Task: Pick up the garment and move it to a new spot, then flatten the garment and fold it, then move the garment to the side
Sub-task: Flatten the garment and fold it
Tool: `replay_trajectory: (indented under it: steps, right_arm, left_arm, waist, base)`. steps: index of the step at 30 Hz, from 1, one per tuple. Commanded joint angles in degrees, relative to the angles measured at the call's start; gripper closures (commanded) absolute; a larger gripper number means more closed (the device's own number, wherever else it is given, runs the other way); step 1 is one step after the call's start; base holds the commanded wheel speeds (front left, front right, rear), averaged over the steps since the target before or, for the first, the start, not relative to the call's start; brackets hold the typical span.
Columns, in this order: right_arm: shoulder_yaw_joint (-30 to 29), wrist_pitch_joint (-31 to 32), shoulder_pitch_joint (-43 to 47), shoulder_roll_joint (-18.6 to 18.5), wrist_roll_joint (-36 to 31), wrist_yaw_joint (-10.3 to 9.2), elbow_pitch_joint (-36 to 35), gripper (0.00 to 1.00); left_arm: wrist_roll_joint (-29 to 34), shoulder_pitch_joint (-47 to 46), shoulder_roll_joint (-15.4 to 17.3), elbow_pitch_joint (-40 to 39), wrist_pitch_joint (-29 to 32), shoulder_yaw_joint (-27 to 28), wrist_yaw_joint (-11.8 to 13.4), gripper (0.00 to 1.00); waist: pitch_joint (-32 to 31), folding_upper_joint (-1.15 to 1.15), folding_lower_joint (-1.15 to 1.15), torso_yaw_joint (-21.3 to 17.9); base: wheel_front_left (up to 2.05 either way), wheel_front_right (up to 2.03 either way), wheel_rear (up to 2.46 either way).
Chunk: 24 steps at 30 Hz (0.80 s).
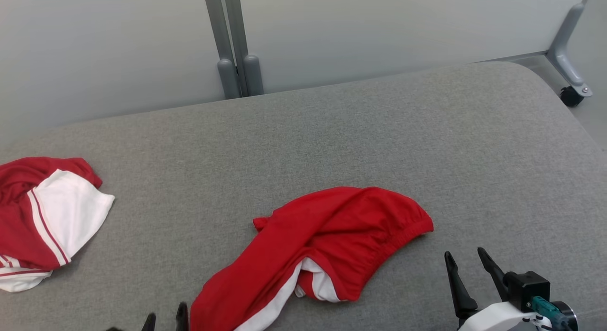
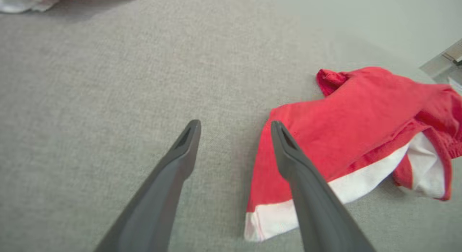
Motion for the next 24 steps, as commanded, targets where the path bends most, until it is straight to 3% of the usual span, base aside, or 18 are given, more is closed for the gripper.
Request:
replay_trajectory:
  steps: [1, 6, 10, 17, 24]
  right_arm:
    - [0.1, 0.0, -0.2, -0.3, 0.1, -0.06, 0.0, 0.0]
    - [0.8, -0.1, -1.3, -0.2, 0.1, -0.06, 0.2, 0.0]
    - [1.9, -0.1, -2.3, 0.0, 0.4, -0.06, 0.4, 0.0]
    - [2.6, -0.1, -3.1, 0.3, 0.7, -0.06, 1.1, 0.0]
    - [2.7, -0.1, -3.1, 0.5, 1.0, -0.06, 1.4, 0.0]
  left_arm:
    - [1.0, -2.6, 0.2, -2.2, 0.3, -0.9, -0.5, 0.0]
    - [5.4, -11.5, -1.9, -7.9, 5.3, -8.4, -2.6, 0.0]
    - [8.6, -19.9, -5.3, -5.4, 10.3, -15.6, -5.6, 0.0]
    - [11.8, -29.1, -10.6, 7.3, 15.7, -24.2, -10.2, 0.0]
    - [13.1, -34.2, -12.8, 21.1, 16.7, -26.3, -10.4, 0.0]
  waist:
    - [0.0, 0.0, 0.0, -0.8]
    - [0.6, 0.0, 0.0, -2.5]
    - [1.2, 0.0, 0.0, -4.9]
    - [2.3, 0.0, 0.0, -10.1]
    - [3.7, 0.0, 0.0, -13.5]
  base:
    - [0.0, 0.0, 0.0]
    - [0.0, 0.0, 0.0]
    - [0.0, 0.0, 0.0]
    - [0.0, 0.0, 0.0]
    - [0.0, 0.0, 0.0]
